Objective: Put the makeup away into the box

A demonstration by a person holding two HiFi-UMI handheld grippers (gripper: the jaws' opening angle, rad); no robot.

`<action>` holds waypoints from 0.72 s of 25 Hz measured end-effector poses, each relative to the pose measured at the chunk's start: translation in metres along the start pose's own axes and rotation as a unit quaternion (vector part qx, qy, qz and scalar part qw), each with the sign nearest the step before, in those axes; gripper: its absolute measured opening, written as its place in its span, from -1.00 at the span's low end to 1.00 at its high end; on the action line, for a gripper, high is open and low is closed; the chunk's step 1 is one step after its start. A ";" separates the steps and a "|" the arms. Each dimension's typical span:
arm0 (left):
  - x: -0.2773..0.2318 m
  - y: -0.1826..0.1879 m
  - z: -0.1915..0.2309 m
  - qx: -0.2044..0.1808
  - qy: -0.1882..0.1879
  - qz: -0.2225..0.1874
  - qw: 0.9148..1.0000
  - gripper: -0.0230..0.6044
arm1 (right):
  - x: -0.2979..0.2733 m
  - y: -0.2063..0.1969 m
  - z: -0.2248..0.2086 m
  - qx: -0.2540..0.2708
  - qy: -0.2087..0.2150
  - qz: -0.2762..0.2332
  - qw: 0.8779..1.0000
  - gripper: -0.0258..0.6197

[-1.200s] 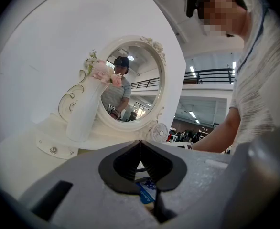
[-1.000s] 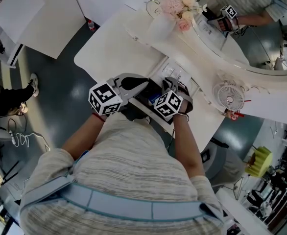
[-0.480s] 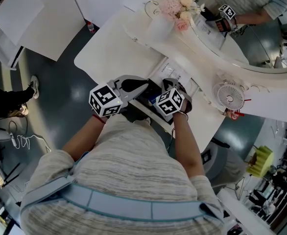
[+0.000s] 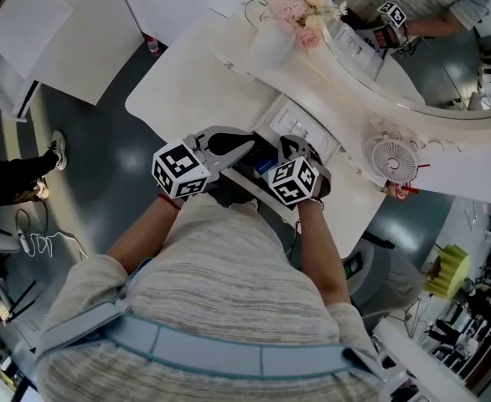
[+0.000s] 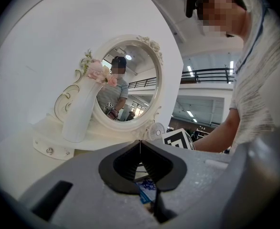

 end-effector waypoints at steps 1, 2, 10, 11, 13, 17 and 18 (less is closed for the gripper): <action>0.000 0.000 -0.001 -0.001 -0.002 0.000 1.000 -0.88 | 0.004 0.000 0.002 -0.002 0.000 -0.004 1.000 -0.90; -0.001 0.001 -0.001 -0.002 -0.003 0.000 1.000 -0.88 | 0.009 0.001 0.004 -0.003 0.001 -0.009 1.000 -0.90; -0.004 0.003 -0.005 -0.009 -0.020 0.002 1.000 -0.88 | 0.043 0.000 0.033 0.000 0.008 -0.034 0.999 -0.90; -0.005 0.003 -0.006 -0.010 -0.023 0.003 1.000 -0.88 | 0.047 0.000 0.037 0.000 0.010 -0.038 0.999 -0.90; -0.007 0.004 -0.008 -0.012 -0.030 0.005 0.999 -0.88 | 0.055 0.000 0.045 -0.001 0.015 -0.047 0.999 -0.90; -0.011 0.005 -0.012 -0.017 -0.045 0.008 0.999 -0.88 | 0.066 -0.001 0.061 -0.005 0.030 -0.057 0.998 -0.90; -0.011 0.005 -0.013 -0.018 -0.049 0.009 0.999 -0.88 | 0.068 -0.002 0.066 -0.009 0.034 -0.059 0.998 -0.90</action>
Point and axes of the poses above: the fingertips, and each gripper's own axes: x backward along the fingers, z to its left, y out of its top, the point moved 9 cm from there along x, backward along the fingers, and after that the axes turned 13 degrees about y, right-handed, at the moved point
